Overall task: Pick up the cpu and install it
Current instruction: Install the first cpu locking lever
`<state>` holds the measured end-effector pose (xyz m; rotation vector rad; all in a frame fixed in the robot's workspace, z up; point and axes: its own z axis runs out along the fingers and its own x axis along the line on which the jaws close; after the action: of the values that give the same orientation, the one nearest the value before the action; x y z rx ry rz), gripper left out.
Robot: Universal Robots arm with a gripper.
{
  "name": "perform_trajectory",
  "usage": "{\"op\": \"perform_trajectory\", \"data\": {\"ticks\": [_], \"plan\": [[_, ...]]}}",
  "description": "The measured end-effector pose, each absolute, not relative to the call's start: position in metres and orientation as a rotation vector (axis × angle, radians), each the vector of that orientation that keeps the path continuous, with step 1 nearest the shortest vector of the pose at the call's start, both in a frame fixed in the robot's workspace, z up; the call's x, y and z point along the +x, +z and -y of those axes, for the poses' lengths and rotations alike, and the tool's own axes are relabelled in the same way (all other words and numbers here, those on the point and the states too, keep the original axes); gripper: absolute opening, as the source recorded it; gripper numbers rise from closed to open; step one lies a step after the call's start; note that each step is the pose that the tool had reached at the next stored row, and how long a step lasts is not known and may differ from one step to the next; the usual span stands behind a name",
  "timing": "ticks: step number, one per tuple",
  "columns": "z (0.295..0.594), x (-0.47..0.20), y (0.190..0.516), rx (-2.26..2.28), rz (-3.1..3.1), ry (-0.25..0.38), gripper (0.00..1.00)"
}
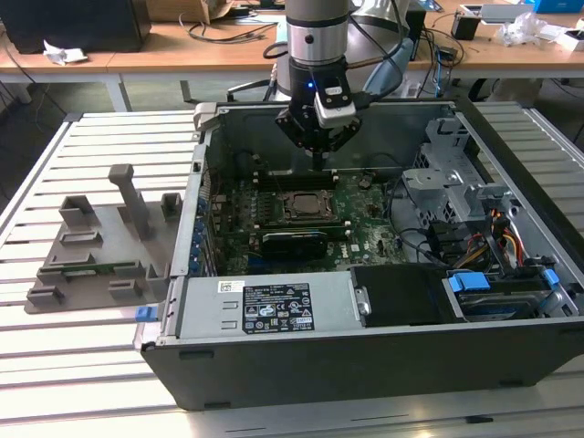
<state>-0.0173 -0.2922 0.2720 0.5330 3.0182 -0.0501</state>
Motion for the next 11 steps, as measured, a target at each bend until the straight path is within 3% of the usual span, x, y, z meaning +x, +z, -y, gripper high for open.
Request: {"op": "perform_trajectory", "data": {"ticks": [11], "plan": [[0.2922, -0.0173, 0.2720, 0.377, -3.040, -0.044, 0.11]]}}
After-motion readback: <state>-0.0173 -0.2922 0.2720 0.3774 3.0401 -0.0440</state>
